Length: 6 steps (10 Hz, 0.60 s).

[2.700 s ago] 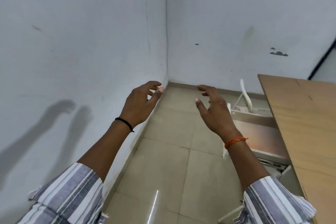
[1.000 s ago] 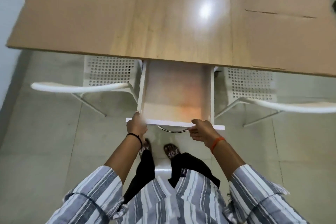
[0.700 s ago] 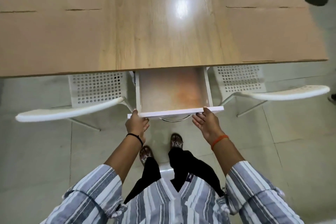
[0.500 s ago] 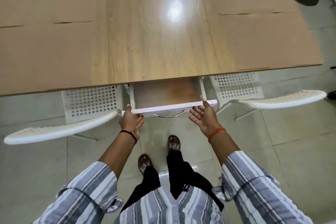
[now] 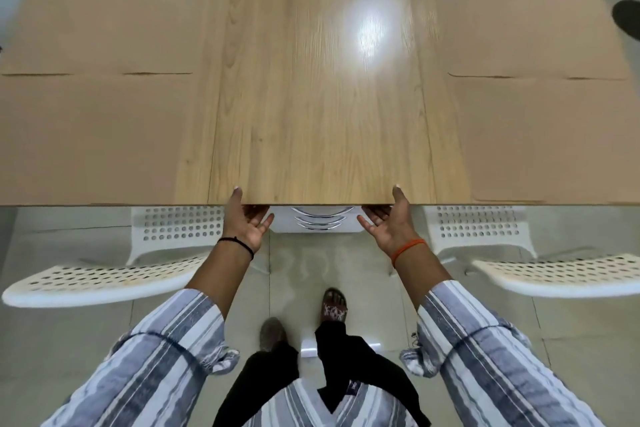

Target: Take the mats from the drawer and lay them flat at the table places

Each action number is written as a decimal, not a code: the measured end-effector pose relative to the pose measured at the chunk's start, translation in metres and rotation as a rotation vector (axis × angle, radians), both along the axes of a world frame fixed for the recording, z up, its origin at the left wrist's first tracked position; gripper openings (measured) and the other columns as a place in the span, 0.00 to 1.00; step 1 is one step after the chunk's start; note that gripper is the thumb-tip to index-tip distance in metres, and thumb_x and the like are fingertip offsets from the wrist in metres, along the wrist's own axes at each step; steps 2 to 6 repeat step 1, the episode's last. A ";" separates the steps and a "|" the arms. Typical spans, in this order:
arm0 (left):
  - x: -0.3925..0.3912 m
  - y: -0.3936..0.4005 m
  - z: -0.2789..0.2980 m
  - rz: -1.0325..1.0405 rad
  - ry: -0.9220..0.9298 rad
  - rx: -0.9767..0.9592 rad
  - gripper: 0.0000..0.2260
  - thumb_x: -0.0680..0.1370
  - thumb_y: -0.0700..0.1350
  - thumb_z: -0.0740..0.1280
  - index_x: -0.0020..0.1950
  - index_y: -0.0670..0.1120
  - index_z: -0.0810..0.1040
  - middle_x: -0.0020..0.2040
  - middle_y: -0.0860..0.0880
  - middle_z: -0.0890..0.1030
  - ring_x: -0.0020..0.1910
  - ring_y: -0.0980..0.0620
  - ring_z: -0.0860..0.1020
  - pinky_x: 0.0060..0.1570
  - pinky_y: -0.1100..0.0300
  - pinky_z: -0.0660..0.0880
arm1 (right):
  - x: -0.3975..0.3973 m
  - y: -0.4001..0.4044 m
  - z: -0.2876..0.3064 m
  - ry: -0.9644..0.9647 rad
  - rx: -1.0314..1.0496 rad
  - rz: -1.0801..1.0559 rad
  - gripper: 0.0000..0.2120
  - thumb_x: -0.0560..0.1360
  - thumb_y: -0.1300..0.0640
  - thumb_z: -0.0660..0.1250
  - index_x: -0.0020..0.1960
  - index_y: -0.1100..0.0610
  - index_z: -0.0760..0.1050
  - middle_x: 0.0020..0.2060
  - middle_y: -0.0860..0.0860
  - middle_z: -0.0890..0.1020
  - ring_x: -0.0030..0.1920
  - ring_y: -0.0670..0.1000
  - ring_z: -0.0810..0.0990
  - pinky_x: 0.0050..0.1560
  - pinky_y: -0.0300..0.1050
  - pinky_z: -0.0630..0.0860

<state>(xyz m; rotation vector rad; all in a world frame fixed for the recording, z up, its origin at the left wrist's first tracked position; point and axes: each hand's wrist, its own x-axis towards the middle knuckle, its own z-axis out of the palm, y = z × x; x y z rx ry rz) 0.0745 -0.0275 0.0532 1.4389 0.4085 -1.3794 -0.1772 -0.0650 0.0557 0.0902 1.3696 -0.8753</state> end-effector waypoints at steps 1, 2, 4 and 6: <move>-0.003 -0.002 -0.002 -0.130 -0.001 0.041 0.27 0.79 0.56 0.64 0.73 0.43 0.65 0.67 0.41 0.74 0.59 0.44 0.78 0.56 0.47 0.75 | 0.002 -0.004 -0.002 0.054 0.056 0.067 0.26 0.80 0.43 0.61 0.70 0.59 0.68 0.64 0.58 0.76 0.56 0.55 0.79 0.48 0.53 0.77; -0.003 -0.002 -0.002 -0.130 -0.001 0.041 0.27 0.79 0.56 0.64 0.73 0.43 0.65 0.67 0.41 0.74 0.59 0.44 0.78 0.56 0.47 0.75 | 0.002 -0.004 -0.002 0.054 0.056 0.067 0.26 0.80 0.43 0.61 0.70 0.59 0.68 0.64 0.58 0.76 0.56 0.55 0.79 0.48 0.53 0.77; -0.003 -0.002 -0.002 -0.130 -0.001 0.041 0.27 0.79 0.56 0.64 0.73 0.43 0.65 0.67 0.41 0.74 0.59 0.44 0.78 0.56 0.47 0.75 | 0.002 -0.004 -0.002 0.054 0.056 0.067 0.26 0.80 0.43 0.61 0.70 0.59 0.68 0.64 0.58 0.76 0.56 0.55 0.79 0.48 0.53 0.77; -0.003 -0.002 -0.002 -0.130 -0.001 0.041 0.27 0.79 0.56 0.64 0.73 0.43 0.65 0.67 0.41 0.74 0.59 0.44 0.78 0.56 0.47 0.75 | 0.002 -0.004 -0.002 0.054 0.056 0.067 0.26 0.80 0.43 0.61 0.70 0.59 0.68 0.64 0.58 0.76 0.56 0.55 0.79 0.48 0.53 0.77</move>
